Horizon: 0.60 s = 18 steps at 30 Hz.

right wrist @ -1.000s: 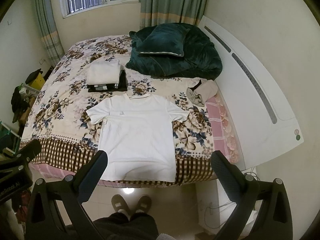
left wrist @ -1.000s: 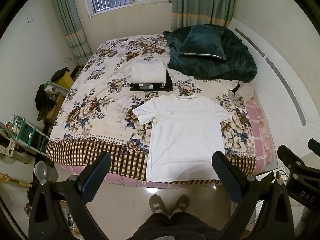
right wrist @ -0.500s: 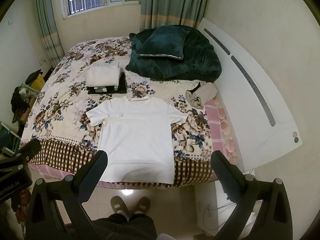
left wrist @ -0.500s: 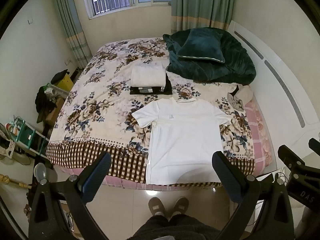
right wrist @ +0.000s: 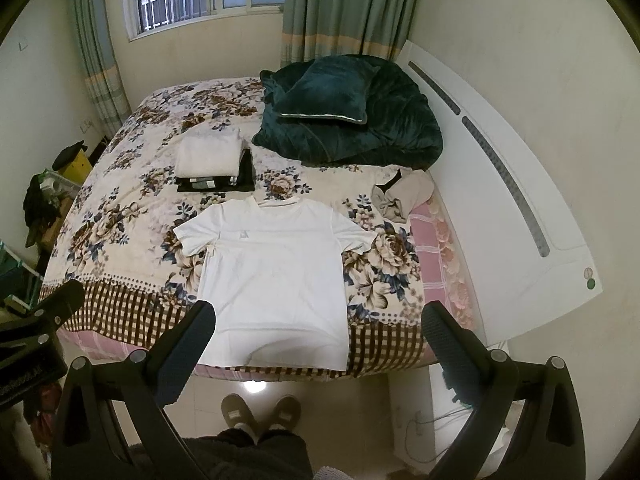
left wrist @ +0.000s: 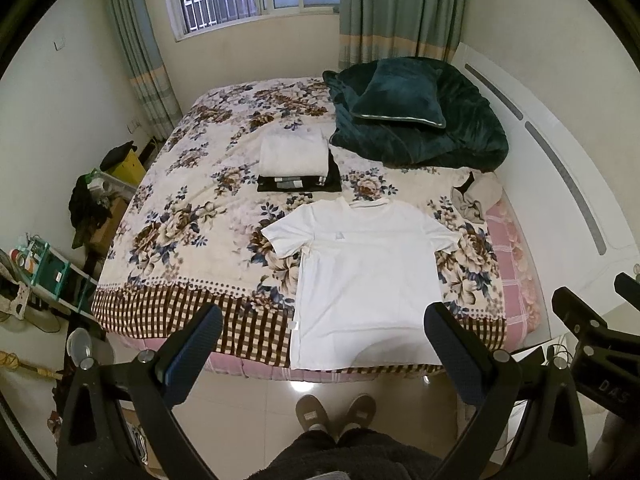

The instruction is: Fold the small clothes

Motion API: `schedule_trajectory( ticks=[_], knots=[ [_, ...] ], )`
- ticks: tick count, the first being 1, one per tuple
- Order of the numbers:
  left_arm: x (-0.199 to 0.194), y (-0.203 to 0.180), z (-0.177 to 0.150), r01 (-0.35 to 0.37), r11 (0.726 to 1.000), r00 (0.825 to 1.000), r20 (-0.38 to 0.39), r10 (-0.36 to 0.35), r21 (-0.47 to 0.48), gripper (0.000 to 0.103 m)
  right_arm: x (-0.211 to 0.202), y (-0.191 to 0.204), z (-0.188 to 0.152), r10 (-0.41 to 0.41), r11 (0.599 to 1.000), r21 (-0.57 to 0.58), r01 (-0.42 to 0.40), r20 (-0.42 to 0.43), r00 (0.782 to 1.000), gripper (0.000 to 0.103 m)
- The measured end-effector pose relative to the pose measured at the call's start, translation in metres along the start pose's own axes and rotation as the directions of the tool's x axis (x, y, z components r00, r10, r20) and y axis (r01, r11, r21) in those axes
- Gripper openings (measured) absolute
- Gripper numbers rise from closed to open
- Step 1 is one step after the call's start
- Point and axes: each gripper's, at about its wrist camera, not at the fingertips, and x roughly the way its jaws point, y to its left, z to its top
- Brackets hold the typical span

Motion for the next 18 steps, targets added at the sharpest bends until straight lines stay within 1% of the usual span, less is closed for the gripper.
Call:
schedule_trajectory(
  ticks=[13, 18],
  knots=[
    [-0.004, -0.001, 0.000, 0.004, 1.000, 1.000, 0.004, -0.004, -0.002, 0.103, -0.013, -0.002, 0.002, 0.005, 1.000, -0.005, -0.005, 0.029, 1.000, 0.103],
    [-0.009, 0.002, 0.005, 0.002, 1.000, 1.000, 0.011, -0.002, -0.010, 0.103, -0.020, -0.001, 0.005, 0.011, 1.000, -0.005, -0.011, 0.041, 0.999, 0.103]
  ],
)
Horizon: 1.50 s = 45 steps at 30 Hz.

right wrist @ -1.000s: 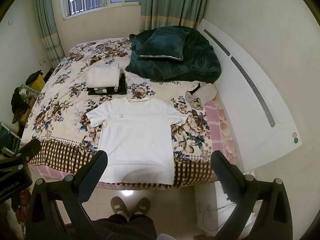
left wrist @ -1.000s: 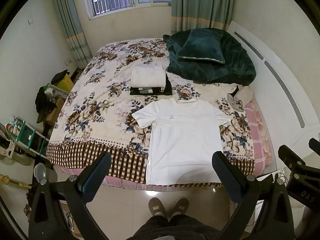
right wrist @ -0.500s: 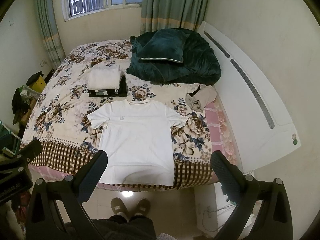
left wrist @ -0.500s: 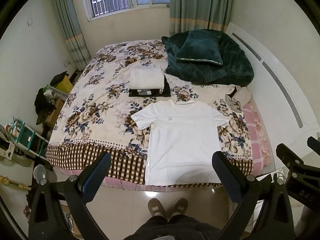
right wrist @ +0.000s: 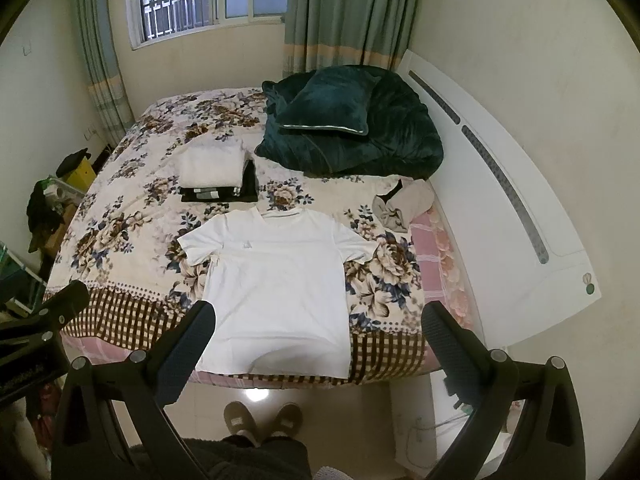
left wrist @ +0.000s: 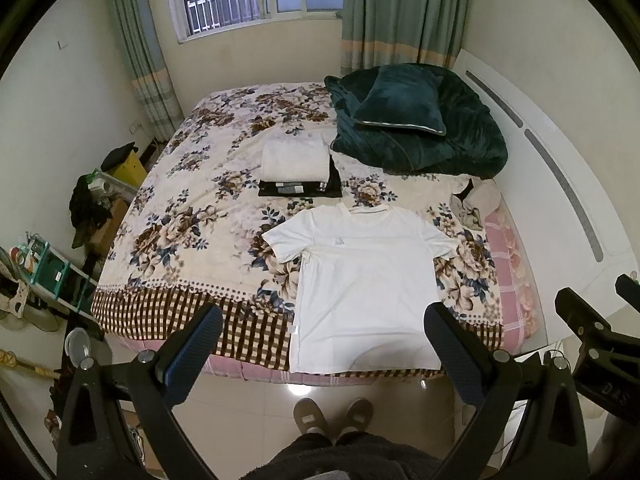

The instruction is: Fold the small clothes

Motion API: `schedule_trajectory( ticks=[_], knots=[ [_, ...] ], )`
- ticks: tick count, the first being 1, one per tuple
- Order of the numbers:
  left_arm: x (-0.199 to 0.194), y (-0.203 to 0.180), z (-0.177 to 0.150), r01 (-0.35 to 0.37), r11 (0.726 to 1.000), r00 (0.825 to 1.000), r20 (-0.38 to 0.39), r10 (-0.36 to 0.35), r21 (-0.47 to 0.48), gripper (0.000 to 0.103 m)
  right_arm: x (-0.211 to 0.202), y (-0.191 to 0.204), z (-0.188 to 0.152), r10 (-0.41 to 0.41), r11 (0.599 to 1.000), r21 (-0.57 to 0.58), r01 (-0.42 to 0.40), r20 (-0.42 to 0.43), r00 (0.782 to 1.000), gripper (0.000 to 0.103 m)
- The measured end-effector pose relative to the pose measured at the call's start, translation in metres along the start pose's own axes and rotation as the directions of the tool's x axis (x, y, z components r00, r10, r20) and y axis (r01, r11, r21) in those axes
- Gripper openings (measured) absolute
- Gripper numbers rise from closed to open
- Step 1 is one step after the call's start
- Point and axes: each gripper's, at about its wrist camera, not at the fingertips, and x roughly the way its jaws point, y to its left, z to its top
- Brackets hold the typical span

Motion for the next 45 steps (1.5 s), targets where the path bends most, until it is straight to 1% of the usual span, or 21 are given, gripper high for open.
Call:
schedule_trajectory(
  ticks=[9, 12, 14, 18, 21, 22, 24, 26, 27, 29, 30, 31, 32, 34, 35, 37, 39, 42, 43, 44, 45],
  knots=[
    [0.004, 0.000, 0.002, -0.010, 1.000, 1.000, 0.010, 0.010, 0.006, 0.103, 0.003, 0.004, 0.003, 0.002, 1.000, 0.018, -0.002, -0.008, 1.000, 0.103],
    [0.028, 0.003, 0.014, -0.060, 0.998, 0.997, 0.041, 0.060, 0.012, 0.103, 0.021, 0.002, 0.006, -0.014, 0.999, 0.052, 0.015, -0.026, 1.000, 0.103],
    [0.060, 0.006, 0.026, -0.093, 0.995, 0.994, 0.054, 0.092, 0.021, 0.103, 0.046, -0.005, 0.009, -0.038, 0.995, 0.093, 0.042, -0.047, 0.998, 0.103],
    [0.126, 0.004, 0.043, -0.124, 0.992, 0.992, 0.037, 0.123, 0.032, 0.103, 0.114, -0.028, 0.011, -0.063, 0.975, 0.209, 0.078, -0.076, 0.995, 0.103],
    [0.191, -0.004, 0.054, -0.150, 0.988, 0.988, -0.029, 0.152, 0.040, 0.103, 0.182, -0.052, 0.015, -0.114, 0.950, 0.282, 0.138, -0.102, 0.988, 0.103],
    [0.218, -0.009, 0.059, -0.170, 0.984, 0.983, -0.062, 0.173, 0.042, 0.103, 0.211, -0.064, 0.016, -0.119, 0.937, 0.315, 0.153, -0.124, 0.985, 0.103],
    [0.256, -0.014, 0.061, -0.178, 0.983, 0.977, -0.115, 0.181, 0.038, 0.103, 0.264, -0.088, 0.016, -0.091, 0.910, 0.385, 0.150, -0.168, 0.982, 0.103],
    [0.306, -0.022, 0.065, -0.210, 0.977, 0.961, -0.175, 0.213, 0.032, 0.103, 0.328, -0.116, 0.014, -0.064, 0.875, 0.458, 0.159, -0.215, 0.974, 0.100],
    [0.326, -0.024, 0.064, -0.221, 0.975, 0.954, -0.200, 0.222, 0.029, 0.103, 0.366, -0.132, 0.011, -0.037, 0.850, 0.501, 0.162, -0.250, 0.968, 0.097],
    [0.367, -0.029, 0.066, -0.249, 0.968, 0.936, -0.252, 0.245, 0.019, 0.103, 0.426, -0.157, 0.002, 0.021, 0.801, 0.578, 0.156, -0.287, 0.958, 0.076],
    [0.389, -0.031, 0.067, -0.269, 0.963, 0.923, -0.282, 0.261, 0.011, 0.103, 0.468, -0.174, -0.005, 0.071, 0.760, 0.633, 0.147, -0.306, 0.949, 0.071],
    [0.411, -0.033, 0.066, -0.283, 0.959, 0.913, -0.307, 0.269, -0.001, 0.103, 0.499, -0.185, -0.011, 0.106, 0.728, 0.671, 0.141, -0.314, 0.944, 0.062],
    [0.440, -0.036, 0.063, -0.293, 0.956, 0.902, -0.338, 0.269, -0.020, 0.103, 0.531, -0.196, -0.017, 0.150, 0.687, 0.716, 0.126, -0.309, 0.939, 0.060],
    [0.478, -0.039, 0.056, -0.310, 0.950, 0.879, -0.393, 0.271, -0.037, 0.103, 0.599, -0.215, -0.033, 0.221, 0.593, 0.799, 0.101, -0.283, 0.933, 0.060],
    [0.507, -0.040, 0.049, -0.314, 0.948, 0.862, -0.434, 0.261, -0.053, 0.103, 0.631, -0.222, -0.040, 0.255, 0.549, 0.830, 0.096, -0.276, 0.927, 0.060],
    [0.547, -0.042, 0.039, -0.321, 0.945, 0.836, -0.486, 0.254, -0.058, 0.103, 0.688, -0.231, -0.054, 0.330, 0.455, 0.888, 0.073, -0.244, 0.912, 0.063],
    [0.580, -0.043, 0.029, -0.328, 0.942, 0.819, -0.517, 0.249, -0.066, 0.103, 0.743, -0.232, -0.071, 0.392, 0.348, 0.935, 0.074, -0.216, 0.894, 0.067],
    [0.619, -0.045, 0.021, -0.321, 0.944, 0.809, -0.541, 0.230, -0.080, 0.103, 0.792, -0.228, -0.088, 0.445, 0.214, 0.973, 0.091, -0.179, 0.878, 0.067],
    [0.630, -0.044, 0.017, -0.315, 0.945, 0.810, -0.544, 0.220, -0.086, 0.103, 0.805, -0.226, -0.092, 0.439, 0.169, 0.981, 0.089, -0.156, 0.885, 0.067],
    [0.640, -0.048, 0.017, -0.309, 0.947, 0.812, -0.544, 0.212, -0.091, 0.103, 0.811, -0.224, -0.094, 0.419, 0.143, 0.986, 0.087, -0.139, 0.897, 0.065],
    [0.647, -0.048, 0.016, -0.304, 0.948, 0.813, -0.544, 0.206, -0.095, 0.103, 0.813, -0.223, -0.093, 0.385, 0.127, 0.989, 0.075, -0.119, 0.915, 0.057]
  ],
)
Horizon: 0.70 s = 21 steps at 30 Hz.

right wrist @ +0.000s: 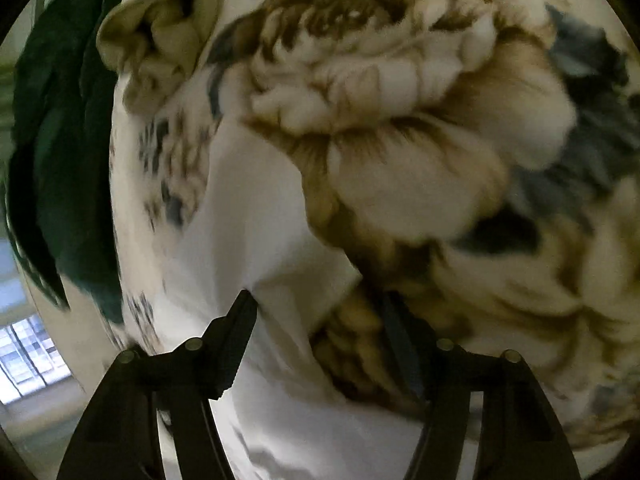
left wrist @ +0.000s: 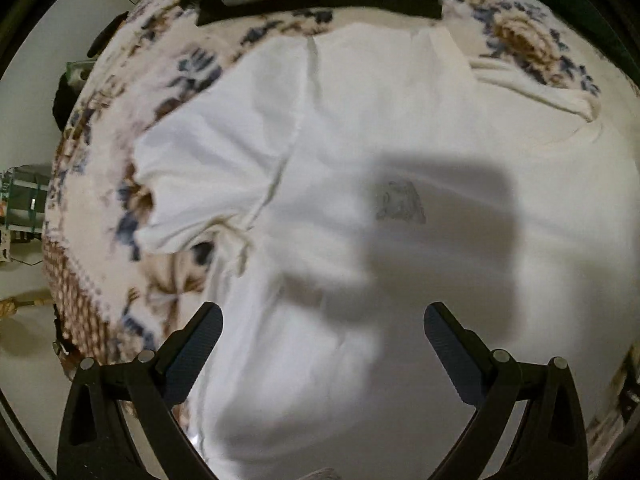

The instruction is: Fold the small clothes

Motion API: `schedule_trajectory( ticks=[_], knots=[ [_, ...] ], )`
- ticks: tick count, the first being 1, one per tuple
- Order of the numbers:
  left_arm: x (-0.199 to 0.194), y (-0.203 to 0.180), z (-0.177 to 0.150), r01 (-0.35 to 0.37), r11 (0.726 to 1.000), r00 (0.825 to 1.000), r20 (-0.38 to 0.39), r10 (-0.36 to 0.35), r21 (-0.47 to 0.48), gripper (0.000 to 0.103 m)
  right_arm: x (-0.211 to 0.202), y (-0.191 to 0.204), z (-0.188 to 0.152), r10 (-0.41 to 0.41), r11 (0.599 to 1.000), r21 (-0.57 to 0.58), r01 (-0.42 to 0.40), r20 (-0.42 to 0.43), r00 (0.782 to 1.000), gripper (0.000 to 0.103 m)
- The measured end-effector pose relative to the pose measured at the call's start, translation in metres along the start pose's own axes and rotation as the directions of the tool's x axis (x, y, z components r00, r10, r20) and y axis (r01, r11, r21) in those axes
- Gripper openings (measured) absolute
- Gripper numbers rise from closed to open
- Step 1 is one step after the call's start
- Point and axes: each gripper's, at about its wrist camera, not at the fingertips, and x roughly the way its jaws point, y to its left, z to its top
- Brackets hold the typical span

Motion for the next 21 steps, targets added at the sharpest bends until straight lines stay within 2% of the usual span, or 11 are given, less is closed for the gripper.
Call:
schedule_trajectory(
  ticks=[1, 2, 5, 7, 10, 13, 15, 16, 18, 20, 21],
  knots=[
    [0.005, -0.003, 0.004, 0.013, 1.000, 1.000, 0.001, -0.013, -0.002, 0.103, -0.001, 0.005, -0.002, 0.007, 1.000, -0.023, -0.005, 0.077, 0.997, 0.029],
    [0.007, -0.002, 0.005, 0.032, 0.999, 0.999, 0.006, -0.032, -0.008, 0.103, -0.003, 0.013, -0.007, -0.018, 0.998, -0.060, 0.026, 0.130, 0.991, 0.014],
    [0.011, 0.005, 0.007, 0.065, 0.998, 0.998, 0.018, -0.064, -0.021, 0.103, -0.006, 0.054, -0.030, -0.073, 0.960, -0.245, 0.133, 0.241, 0.968, 0.010],
    [0.008, 0.014, 0.006, 0.074, 0.997, 0.997, 0.040, -0.073, -0.027, 0.103, -0.007, 0.092, -0.061, -0.085, 0.875, -0.427, 0.228, 0.327, 0.941, 0.009],
    [0.002, 0.034, 0.003, 0.068, 0.997, 0.995, 0.082, -0.065, -0.031, 0.103, 0.001, 0.146, -0.129, -0.058, 0.631, -0.683, 0.367, 0.430, 0.901, 0.008],
    [-0.001, 0.058, -0.002, 0.044, 0.999, 0.992, 0.120, -0.040, -0.027, 0.103, 0.032, 0.177, -0.225, -0.007, 0.243, -0.850, 0.467, 0.480, 0.877, 0.008],
    [0.001, 0.075, -0.005, 0.018, 0.999, 0.991, 0.135, -0.014, -0.028, 0.103, 0.064, 0.175, -0.282, -0.023, 0.001, -0.884, 0.468, 0.468, 0.884, 0.008],
    [0.005, 0.083, -0.006, 0.008, 0.999, 0.990, 0.139, -0.003, -0.033, 0.103, 0.078, 0.171, -0.300, -0.053, -0.087, -0.885, 0.458, 0.463, 0.885, 0.008],
    [0.014, 0.103, -0.008, 0.002, 0.999, 0.992, 0.127, 0.004, -0.051, 0.103, 0.105, 0.157, -0.334, -0.133, -0.227, -0.887, 0.402, 0.437, 0.889, 0.016],
    [0.022, 0.128, -0.011, 0.006, 0.996, 0.994, 0.108, 0.003, -0.087, 0.103, 0.113, 0.145, -0.345, -0.208, -0.237, -0.909, 0.343, 0.393, 0.896, 0.056],
    [0.024, 0.139, -0.013, 0.013, 0.994, 0.995, 0.102, -0.002, -0.111, 0.103, 0.108, 0.141, -0.349, -0.226, -0.198, -0.929, 0.314, 0.355, 0.907, 0.057]
  ],
)
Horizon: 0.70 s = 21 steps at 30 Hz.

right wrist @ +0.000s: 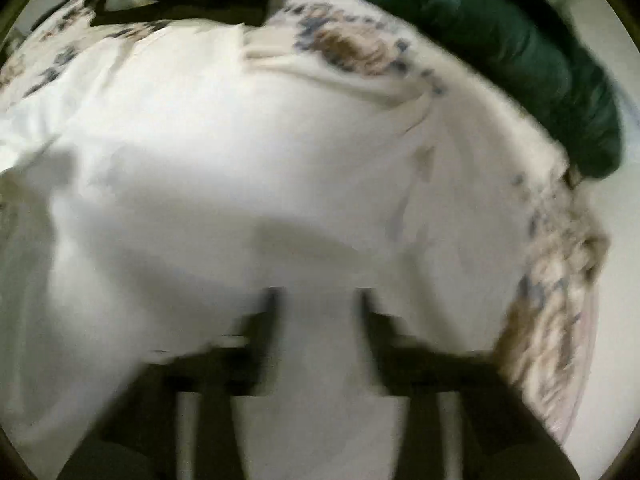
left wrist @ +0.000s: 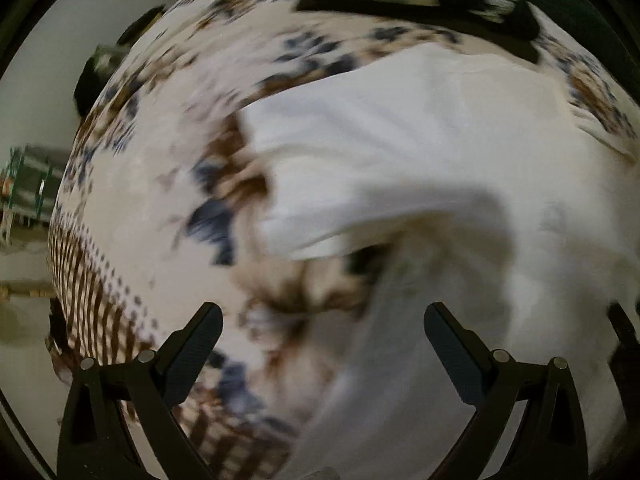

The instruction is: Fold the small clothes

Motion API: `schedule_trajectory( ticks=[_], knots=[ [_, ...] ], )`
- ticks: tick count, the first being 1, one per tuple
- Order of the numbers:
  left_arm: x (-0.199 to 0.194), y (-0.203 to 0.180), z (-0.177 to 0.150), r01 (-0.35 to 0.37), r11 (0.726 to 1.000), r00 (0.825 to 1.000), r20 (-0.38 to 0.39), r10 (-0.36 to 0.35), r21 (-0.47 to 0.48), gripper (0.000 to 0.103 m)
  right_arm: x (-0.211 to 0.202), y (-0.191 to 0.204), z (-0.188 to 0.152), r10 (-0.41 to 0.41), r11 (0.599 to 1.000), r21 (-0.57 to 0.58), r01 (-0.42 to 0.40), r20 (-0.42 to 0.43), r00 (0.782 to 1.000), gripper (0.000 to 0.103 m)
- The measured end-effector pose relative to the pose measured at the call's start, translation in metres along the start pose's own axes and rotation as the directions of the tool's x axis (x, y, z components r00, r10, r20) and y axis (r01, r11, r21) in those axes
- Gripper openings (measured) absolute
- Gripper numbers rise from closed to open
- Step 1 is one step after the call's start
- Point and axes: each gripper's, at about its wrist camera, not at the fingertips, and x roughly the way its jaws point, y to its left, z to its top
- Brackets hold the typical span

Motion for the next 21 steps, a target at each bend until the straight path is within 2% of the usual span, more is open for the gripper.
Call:
schedule_trajectory(
  ticks=[2, 4, 6, 7, 9, 10, 11, 12, 13, 15, 16, 17, 18, 19, 20, 21],
  knots=[
    [0.004, 0.024, -0.007, 0.025, 0.997, 0.999, -0.019, -0.027, -0.073, 0.103, -0.016, -0.004, -0.015, 0.042, 0.996, 0.080, -0.042, -0.004, 0.999, 0.058],
    [0.014, 0.053, -0.007, 0.093, 0.979, 0.994, -0.043, -0.102, -0.183, 0.103, -0.031, -0.006, -0.029, 0.059, 0.988, 0.147, -0.056, -0.021, 0.998, 0.058],
    [0.024, 0.074, -0.004, 0.164, 0.943, 0.982, -0.045, -0.185, -0.290, 0.103, -0.039, -0.014, -0.040, 0.073, 0.973, 0.222, -0.063, -0.037, 0.997, 0.058],
    [0.031, 0.085, -0.002, 0.212, 0.910, 0.970, -0.041, -0.241, -0.355, 0.103, -0.035, -0.021, -0.044, 0.071, 0.966, 0.254, -0.057, -0.049, 0.996, 0.058],
    [0.048, 0.103, 0.003, 0.322, 0.802, 0.927, -0.005, -0.375, -0.503, 0.103, -0.031, -0.027, -0.055, 0.070, 0.953, 0.301, -0.045, -0.075, 0.995, 0.058],
    [0.056, 0.109, 0.006, 0.370, 0.735, 0.899, 0.020, -0.437, -0.568, 0.103, -0.029, -0.036, -0.064, 0.068, 0.945, 0.325, -0.034, -0.096, 0.993, 0.058],
    [0.066, 0.113, 0.010, 0.426, 0.641, 0.856, 0.057, -0.513, -0.638, 0.103, -0.026, -0.037, -0.066, 0.067, 0.937, 0.347, -0.025, -0.110, 0.992, 0.058],
    [0.074, 0.113, 0.014, 0.466, 0.575, 0.820, 0.084, -0.566, -0.673, 0.103, -0.026, -0.040, -0.070, 0.068, 0.930, 0.368, -0.019, -0.119, 0.991, 0.058],
    [0.082, 0.110, 0.018, 0.485, 0.514, 0.788, 0.099, -0.607, -0.707, 0.103, -0.027, -0.042, -0.074, 0.067, 0.919, 0.393, -0.012, -0.126, 0.990, 0.058],
    [0.094, 0.102, 0.023, 0.501, 0.414, 0.738, 0.126, -0.663, -0.760, 0.101, -0.027, -0.045, -0.073, 0.061, 0.904, 0.427, -0.002, -0.125, 0.990, 0.058],
    [0.099, 0.098, 0.027, 0.495, 0.395, 0.732, 0.127, -0.669, -0.774, 0.094, -0.026, -0.046, -0.070, 0.056, 0.897, 0.443, 0.003, -0.122, 0.991, 0.058],
    [0.103, 0.093, 0.030, 0.480, 0.394, 0.743, 0.125, -0.658, -0.784, 0.088, -0.028, -0.046, -0.070, 0.051, 0.892, 0.452, 0.008, -0.117, 0.992, 0.058],
    [0.100, 0.085, 0.028, 0.466, 0.402, 0.758, 0.122, -0.641, -0.788, 0.066, -0.029, -0.045, -0.068, 0.048, 0.888, 0.459, 0.010, -0.114, 0.992, 0.058],
    [0.099, 0.080, 0.029, 0.444, 0.411, 0.777, 0.114, -0.619, -0.796, 0.027, -0.027, -0.048, -0.063, 0.046, 0.884, 0.467, 0.011, -0.110, 0.993, 0.058],
    [0.098, 0.079, 0.034, 0.442, 0.411, 0.786, 0.122, -0.606, -0.797, 0.009, -0.028, -0.048, -0.061, 0.046, 0.881, 0.472, 0.010, -0.106, 0.993, 0.058],
    [0.094, 0.077, 0.037, 0.449, 0.421, 0.795, 0.137, -0.591, -0.788, 0.003, -0.029, -0.048, -0.061, 0.044, 0.879, 0.476, 0.010, -0.103, 0.994, 0.058]
  ],
)
